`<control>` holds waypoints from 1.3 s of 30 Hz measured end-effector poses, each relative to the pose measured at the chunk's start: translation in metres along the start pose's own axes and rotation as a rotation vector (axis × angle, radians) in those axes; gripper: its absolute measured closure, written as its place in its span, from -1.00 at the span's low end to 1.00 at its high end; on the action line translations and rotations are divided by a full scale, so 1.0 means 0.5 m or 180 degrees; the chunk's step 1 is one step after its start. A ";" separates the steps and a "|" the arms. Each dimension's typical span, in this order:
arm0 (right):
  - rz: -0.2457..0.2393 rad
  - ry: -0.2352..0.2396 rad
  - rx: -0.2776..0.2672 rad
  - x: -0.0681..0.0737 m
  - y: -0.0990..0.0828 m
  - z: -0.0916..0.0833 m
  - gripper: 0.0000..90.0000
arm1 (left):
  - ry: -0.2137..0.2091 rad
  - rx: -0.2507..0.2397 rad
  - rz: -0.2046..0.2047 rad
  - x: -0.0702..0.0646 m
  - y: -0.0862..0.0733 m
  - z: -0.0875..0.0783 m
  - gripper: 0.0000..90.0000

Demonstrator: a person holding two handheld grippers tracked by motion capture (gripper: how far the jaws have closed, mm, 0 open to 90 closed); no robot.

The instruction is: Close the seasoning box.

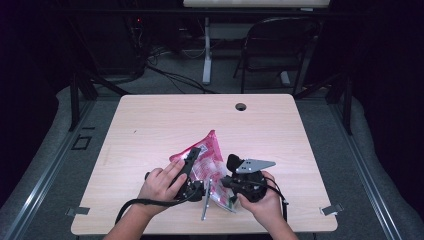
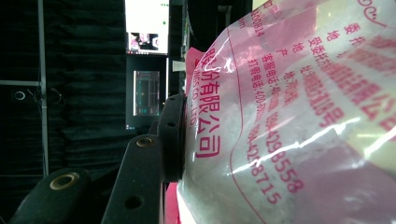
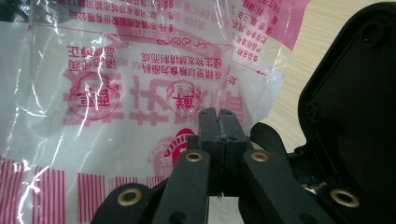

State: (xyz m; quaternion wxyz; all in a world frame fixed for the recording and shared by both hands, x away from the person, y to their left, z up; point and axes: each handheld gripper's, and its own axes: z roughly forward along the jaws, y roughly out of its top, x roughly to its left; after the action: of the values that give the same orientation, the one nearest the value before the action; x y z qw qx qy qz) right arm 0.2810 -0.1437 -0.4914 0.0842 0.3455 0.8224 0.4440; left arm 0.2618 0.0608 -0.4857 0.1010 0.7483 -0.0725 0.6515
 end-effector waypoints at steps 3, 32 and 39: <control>0.0000 0.0001 -0.0004 0.000 0.000 -0.001 1.00 | 0.0019 -0.0023 -0.0004 -0.001 -0.002 0.001 0.45; -0.0020 -0.0006 -0.0061 0.004 0.005 -0.009 1.00 | -0.0076 0.0013 -0.0130 -0.008 -0.018 0.003 0.48; -0.0030 -0.0014 -0.0048 0.005 0.006 -0.007 1.00 | -0.0116 0.0024 -0.0163 -0.012 -0.024 0.002 0.48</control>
State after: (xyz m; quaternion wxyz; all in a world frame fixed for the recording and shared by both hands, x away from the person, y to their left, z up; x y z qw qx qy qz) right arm 0.2789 -0.1434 -0.4865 0.0906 0.3420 0.8205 0.4491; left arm 0.2647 0.0720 -0.4922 0.1136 0.7621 -0.0527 0.6353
